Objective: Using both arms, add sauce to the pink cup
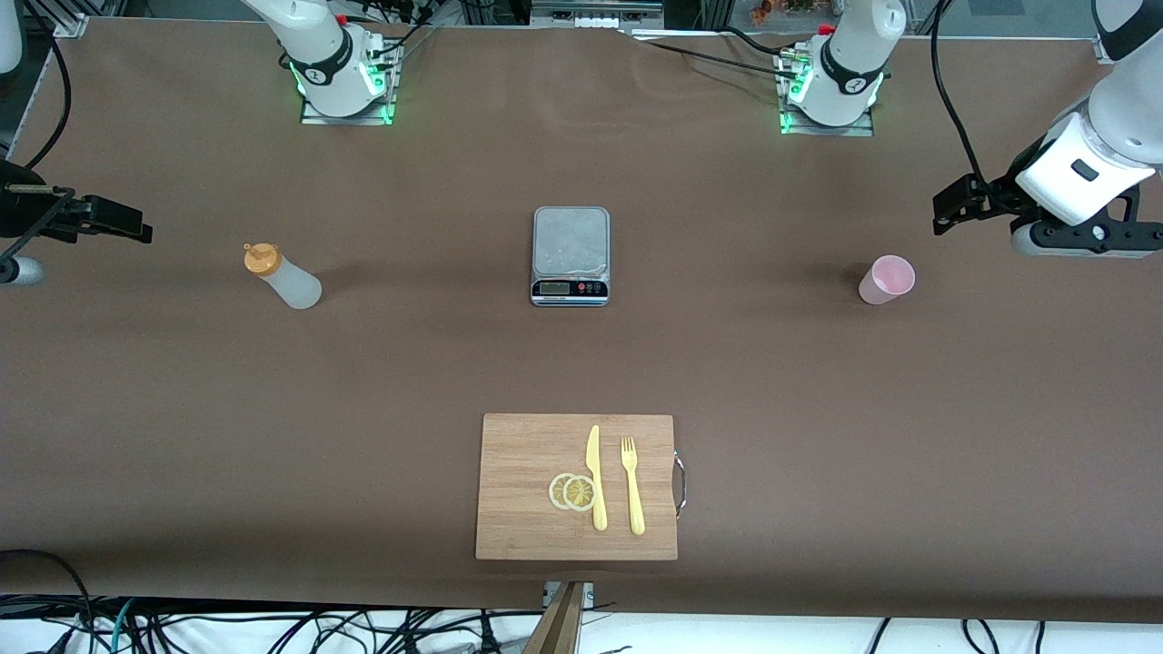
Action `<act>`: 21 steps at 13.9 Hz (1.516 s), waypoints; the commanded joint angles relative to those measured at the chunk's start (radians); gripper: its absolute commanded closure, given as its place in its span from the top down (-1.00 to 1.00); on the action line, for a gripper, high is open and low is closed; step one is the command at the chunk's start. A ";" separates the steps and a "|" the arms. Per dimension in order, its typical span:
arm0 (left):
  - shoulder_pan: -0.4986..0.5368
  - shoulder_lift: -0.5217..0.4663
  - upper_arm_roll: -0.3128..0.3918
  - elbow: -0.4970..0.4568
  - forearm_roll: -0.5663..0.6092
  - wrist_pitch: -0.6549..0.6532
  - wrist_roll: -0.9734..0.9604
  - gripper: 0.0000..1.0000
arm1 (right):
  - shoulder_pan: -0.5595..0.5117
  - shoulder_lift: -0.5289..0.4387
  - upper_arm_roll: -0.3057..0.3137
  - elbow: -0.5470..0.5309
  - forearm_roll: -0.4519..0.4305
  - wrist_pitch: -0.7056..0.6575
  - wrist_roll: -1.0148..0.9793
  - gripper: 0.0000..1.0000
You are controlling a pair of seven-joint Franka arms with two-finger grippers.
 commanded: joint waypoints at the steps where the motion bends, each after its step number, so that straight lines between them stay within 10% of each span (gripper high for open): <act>1: 0.005 0.020 -0.003 0.032 -0.009 -0.023 0.004 1.00 | -0.001 0.007 0.001 0.015 -0.010 -0.002 0.010 1.00; 11: 0.034 0.043 0.000 -0.024 0.011 -0.164 0.214 1.00 | -0.001 0.007 0.003 0.015 -0.009 -0.002 0.010 1.00; 21: 0.152 -0.066 -0.007 -0.621 0.103 0.383 0.354 0.99 | -0.001 0.007 0.001 0.015 -0.010 -0.002 0.004 1.00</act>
